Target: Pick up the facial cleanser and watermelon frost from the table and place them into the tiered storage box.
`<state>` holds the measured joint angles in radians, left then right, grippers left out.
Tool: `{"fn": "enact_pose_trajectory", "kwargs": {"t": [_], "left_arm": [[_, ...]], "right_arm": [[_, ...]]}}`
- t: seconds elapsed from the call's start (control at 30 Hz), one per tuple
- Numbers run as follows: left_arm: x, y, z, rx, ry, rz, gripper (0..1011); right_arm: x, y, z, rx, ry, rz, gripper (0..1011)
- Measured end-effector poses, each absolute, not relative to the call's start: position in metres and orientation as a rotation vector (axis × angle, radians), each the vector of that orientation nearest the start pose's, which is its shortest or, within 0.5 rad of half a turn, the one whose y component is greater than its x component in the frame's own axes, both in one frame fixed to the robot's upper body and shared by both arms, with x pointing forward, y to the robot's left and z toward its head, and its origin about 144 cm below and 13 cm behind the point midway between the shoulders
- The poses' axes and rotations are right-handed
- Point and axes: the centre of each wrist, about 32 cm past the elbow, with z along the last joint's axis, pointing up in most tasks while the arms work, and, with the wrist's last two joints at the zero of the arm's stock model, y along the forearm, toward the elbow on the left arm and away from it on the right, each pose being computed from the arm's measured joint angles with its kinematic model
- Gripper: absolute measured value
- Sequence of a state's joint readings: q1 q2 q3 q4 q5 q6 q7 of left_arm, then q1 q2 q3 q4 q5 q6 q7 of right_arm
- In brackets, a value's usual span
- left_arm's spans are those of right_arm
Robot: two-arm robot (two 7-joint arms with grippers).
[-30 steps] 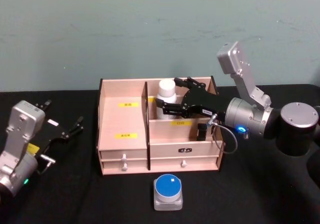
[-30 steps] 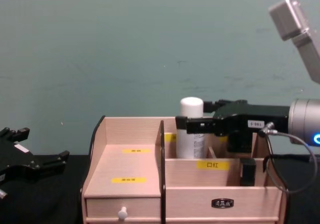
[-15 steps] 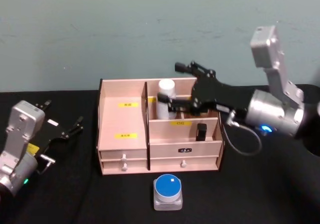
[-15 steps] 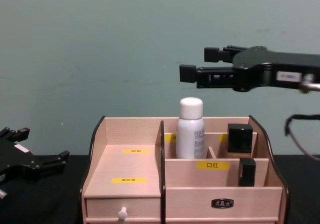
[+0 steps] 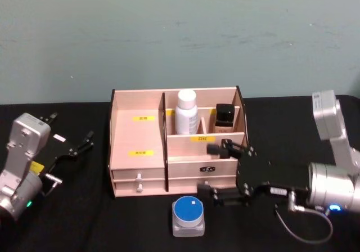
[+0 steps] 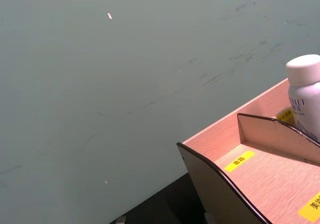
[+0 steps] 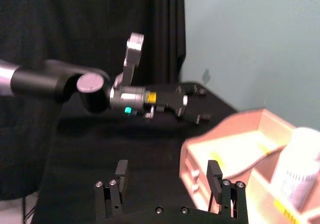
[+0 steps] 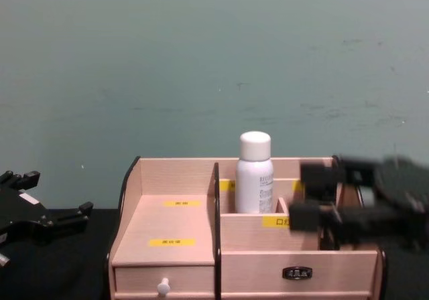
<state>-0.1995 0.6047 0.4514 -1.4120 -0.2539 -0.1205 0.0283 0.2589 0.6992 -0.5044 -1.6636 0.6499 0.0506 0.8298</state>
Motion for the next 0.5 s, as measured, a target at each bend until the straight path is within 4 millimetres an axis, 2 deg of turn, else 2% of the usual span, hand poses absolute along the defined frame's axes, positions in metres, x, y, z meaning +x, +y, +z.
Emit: {"fn": "enact_pose_trajectory", "kwargs": {"t": [0.23, 0.5], "left_arm": [[0.489, 0.31, 1.14, 0.304, -0.285, 1.248, 1010], [0.489, 0.31, 1.14, 0.304, -0.285, 1.248, 1010]], "right_arm": [[0.484, -0.291, 1.189, -0.172, 0.057, -0.294, 1000], [0.489, -0.288, 1.168, -0.274, 0.065, -0.303, 1000]]}}
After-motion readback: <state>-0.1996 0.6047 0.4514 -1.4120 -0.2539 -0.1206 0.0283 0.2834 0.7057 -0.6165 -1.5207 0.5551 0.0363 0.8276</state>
